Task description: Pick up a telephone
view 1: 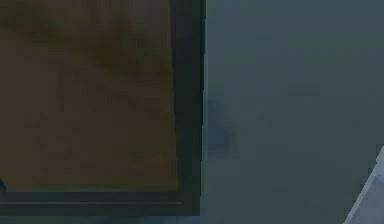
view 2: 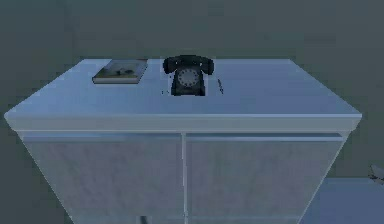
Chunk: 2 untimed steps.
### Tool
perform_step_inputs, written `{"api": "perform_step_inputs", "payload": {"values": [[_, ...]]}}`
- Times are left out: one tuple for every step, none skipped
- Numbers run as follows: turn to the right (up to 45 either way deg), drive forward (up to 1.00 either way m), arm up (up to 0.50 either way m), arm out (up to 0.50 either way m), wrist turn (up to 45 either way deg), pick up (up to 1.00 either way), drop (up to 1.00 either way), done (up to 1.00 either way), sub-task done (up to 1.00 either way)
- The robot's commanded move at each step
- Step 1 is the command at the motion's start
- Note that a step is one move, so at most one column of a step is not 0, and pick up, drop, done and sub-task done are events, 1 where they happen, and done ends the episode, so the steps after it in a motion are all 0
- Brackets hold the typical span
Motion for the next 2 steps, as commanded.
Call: {"api": "perform_step_inputs", "payload": {"values": [[0.0, 0.0, 0.5, 0.0, 0.0, 0.0, 0.0, 0.0, 0.0], [0.0, 0.0, 0.38, 0.0, 0.0, 0.0, 0.0, 0.0, 0.0]]}}
